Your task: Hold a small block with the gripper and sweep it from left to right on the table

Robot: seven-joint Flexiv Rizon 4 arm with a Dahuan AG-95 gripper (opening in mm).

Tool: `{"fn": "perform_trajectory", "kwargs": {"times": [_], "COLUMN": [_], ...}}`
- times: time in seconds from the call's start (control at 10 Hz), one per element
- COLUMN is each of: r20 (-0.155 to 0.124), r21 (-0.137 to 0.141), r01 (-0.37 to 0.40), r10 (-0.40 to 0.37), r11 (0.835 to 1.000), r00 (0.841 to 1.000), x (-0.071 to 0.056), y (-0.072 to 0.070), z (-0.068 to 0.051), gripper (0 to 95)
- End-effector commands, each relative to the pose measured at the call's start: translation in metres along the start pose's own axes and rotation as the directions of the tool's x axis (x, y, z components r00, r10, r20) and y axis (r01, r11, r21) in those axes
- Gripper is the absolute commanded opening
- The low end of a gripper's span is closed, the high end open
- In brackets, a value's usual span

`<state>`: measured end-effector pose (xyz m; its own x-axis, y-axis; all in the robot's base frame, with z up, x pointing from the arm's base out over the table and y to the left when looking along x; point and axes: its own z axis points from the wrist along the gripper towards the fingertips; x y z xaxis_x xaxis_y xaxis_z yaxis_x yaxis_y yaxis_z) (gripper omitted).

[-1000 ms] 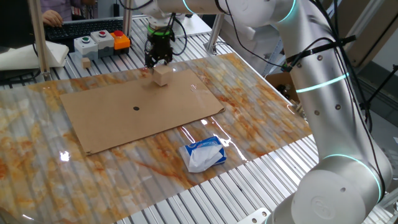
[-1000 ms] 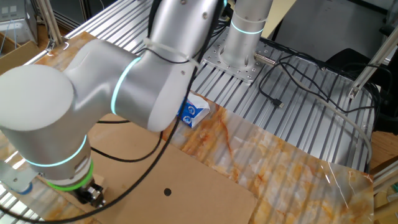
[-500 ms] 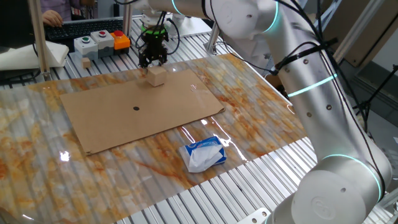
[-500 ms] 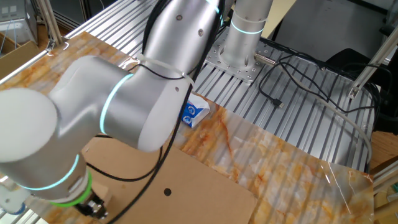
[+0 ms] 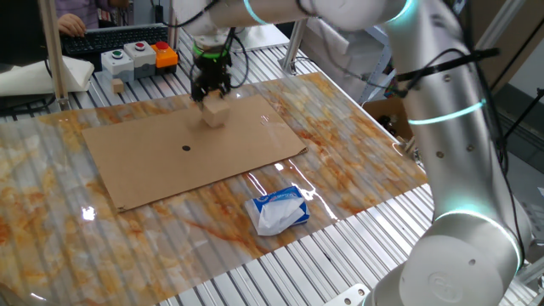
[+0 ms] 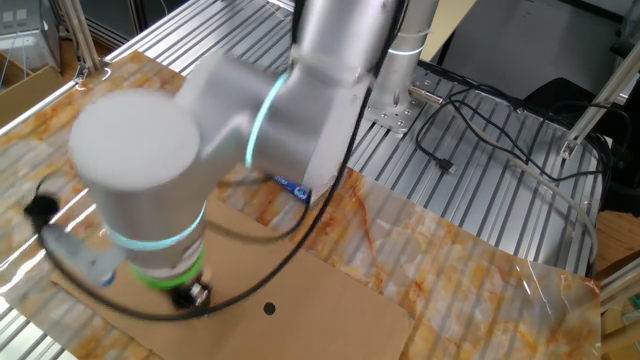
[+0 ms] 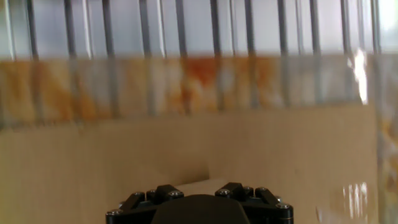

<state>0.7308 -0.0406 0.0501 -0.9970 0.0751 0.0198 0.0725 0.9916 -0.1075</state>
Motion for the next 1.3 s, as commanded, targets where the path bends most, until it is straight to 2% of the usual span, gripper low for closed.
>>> {"fn": "perform_trajectory", "kwargs": {"times": [0.1, 1.3], "r20": [-0.002, -0.008], "r21": [-0.004, -0.009], "r01": [-0.042, -0.03], "r10": [0.042, 0.03], "r11": [0.999, 1.0], "r00": [0.999, 1.0], "x": [-0.0346, -0.0326], "y": [0.0024, 0.0049], "z": [0.0047, 0.0023], "gripper": [76.0, 76.0]}}
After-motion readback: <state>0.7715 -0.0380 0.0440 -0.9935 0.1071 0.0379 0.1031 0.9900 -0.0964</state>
